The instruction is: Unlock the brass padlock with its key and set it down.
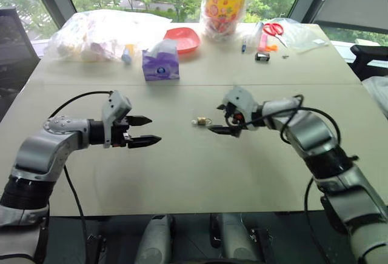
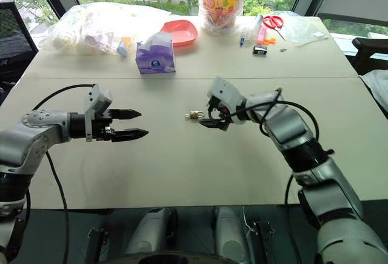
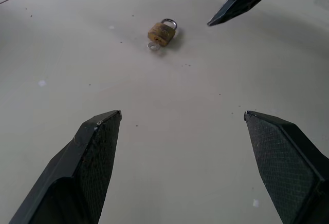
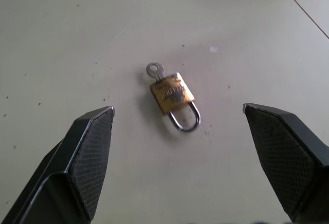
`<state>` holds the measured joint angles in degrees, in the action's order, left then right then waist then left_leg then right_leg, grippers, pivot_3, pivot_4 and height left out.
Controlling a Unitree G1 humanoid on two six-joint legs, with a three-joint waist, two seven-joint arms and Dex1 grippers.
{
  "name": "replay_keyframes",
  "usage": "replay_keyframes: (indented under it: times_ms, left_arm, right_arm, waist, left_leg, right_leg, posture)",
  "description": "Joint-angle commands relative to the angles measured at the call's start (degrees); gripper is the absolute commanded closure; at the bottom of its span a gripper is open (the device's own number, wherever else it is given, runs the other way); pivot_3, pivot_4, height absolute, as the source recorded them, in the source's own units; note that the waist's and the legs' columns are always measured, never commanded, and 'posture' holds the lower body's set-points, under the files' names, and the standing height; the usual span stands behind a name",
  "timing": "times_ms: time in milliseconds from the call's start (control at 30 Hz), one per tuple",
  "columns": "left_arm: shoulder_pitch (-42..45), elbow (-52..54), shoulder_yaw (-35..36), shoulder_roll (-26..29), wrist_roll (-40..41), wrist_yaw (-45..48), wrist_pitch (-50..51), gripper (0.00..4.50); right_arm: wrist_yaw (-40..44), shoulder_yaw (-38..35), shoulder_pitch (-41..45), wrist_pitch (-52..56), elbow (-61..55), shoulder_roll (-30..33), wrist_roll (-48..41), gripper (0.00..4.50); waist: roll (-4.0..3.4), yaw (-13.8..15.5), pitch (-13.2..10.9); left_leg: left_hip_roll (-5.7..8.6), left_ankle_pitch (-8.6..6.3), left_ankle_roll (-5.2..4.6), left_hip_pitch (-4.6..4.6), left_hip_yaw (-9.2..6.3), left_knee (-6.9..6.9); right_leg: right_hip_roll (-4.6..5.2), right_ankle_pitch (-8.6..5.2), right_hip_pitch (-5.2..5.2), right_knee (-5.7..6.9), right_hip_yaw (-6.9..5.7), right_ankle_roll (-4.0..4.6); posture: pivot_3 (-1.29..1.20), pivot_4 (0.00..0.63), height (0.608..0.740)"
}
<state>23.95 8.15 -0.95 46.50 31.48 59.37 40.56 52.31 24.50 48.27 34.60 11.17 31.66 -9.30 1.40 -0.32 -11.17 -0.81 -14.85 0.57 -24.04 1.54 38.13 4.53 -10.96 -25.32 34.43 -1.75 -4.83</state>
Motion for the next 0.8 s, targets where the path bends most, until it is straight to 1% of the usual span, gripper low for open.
replay_keyframes:
  times_ms: [33,133,233,333,467,567,700,733,800]
  left_arm:
    - [-0.82,3.24,0.62,-0.77,-0.08,-1.15,-0.53,0.53]
    - [-3.87,5.56,1.96,-1.23,0.32,-3.1,0.08,0.53]
    - [-6.1,7.08,3.38,-1.07,0.79,-4.3,0.53,0.53]
    - [-7.94,8.14,4.81,-1.06,1.2,-5.5,0.75,0.53]
    - [-8.67,8.84,4.75,-1.64,1.33,-6.34,1.07,0.53]
    - [-8.29,8.51,4.42,-2.01,1.11,-6.62,1.12,0.5]
    - [-7.33,7.18,3.71,-2.46,0.49,-6.6,0.74,0.5]
    - [-7.09,6.85,3.59,-2.58,0.4,-6.57,0.65,0.5]
    - [-6.41,5.78,3.69,-3.28,0.6,-6.66,0.51,0.5]
  right_arm:
    - [3.54,1.39,3.77,-7.41,9.63,-2.44,3.7,0.29]
    - [7.25,2.98,6.67,-12.21,17.16,-4.68,6.32,0.29]
    - [9.33,3.04,8.02,-15.28,21.69,-5.81,8.3,0.29]
    - [10.36,2.07,9.2,-17.45,25.69,-7.54,9.18,0.29]
    - [10.1,0.94,11.49,-19.72,31.28,-11.15,10.3,0.29]
    - [10.59,0.61,12.53,-21.71,34.99,-13.01,11.53,1.12]
    - [11.03,0.11,13.02,-23.58,37.68,-13.74,12.78,3.25]
    - [11.11,-0.06,12.92,-23.91,37.71,-13.61,13.04,3.73]
    - [10.35,-0.21,12.3,-25.65,36.27,-12.6,14.11,3.81]
  waist:
    - [0.0,-0.17,0.0]
    - [0.0,-0.45,0.0]
    - [-0.01,-0.55,0.0]
    - [-0.01,-0.56,0.0]
    - [-0.01,-0.69,0.0]
    - [-0.01,-0.93,0.0]
    - [-0.01,-0.88,0.0]
    - [-0.01,-0.87,0.0]
    - [-0.01,-0.84,0.0]
  left_leg:
    - [0.0,0.0,0.0,-0.03,-0.04,0.0]
    - [0.02,0.0,0.0,-0.05,-0.02,0.0]
    - [0.0,0.0,0.0,-0.03,-0.01,0.0]
    - [-0.01,0.01,0.01,0.07,-0.02,0.0]
    - [-0.01,0.02,0.04,0.41,0.02,0.0]
    - [-0.04,0.03,0.06,0.65,0.04,0.0]
    - [-0.07,0.09,0.15,0.71,0.01,0.0]
    - [-0.07,0.11,0.17,0.72,0.01,0.0]
    - [-0.07,0.13,0.22,0.73,0.0,0.01]
  right_leg:
    - [0.0,0.02,0.0,0.0,-0.01,-0.03]
    - [0.02,0.03,-0.01,0.0,0.02,-0.07]
    - [0.02,0.04,-0.02,0.02,0.03,-0.08]
    - [-0.01,0.04,-0.02,0.19,0.02,-0.08]
    - [0.0,0.02,0.13,0.46,0.07,-0.04]
    - [-0.02,-0.07,0.23,0.66,0.11,0.1]
    - [-0.07,-0.09,0.23,0.77,0.11,0.14]
    - [-0.07,-0.09,0.24,0.78,0.11,0.15]
    - [-0.07,-0.09,0.27,0.78,0.12,0.16]
  posture:
    - [0.0,0.15,0.74]
    - [0.0,0.15,0.74]
    - [0.0,0.15,0.74]
    - [0.0,0.15,0.74]
    - [0.0,0.15,0.74]
    - [0.0,0.15,0.74]
    - [0.0,0.15,0.74]
    - [0.0,0.15,0.74]
    - [0.0,0.15,0.74]
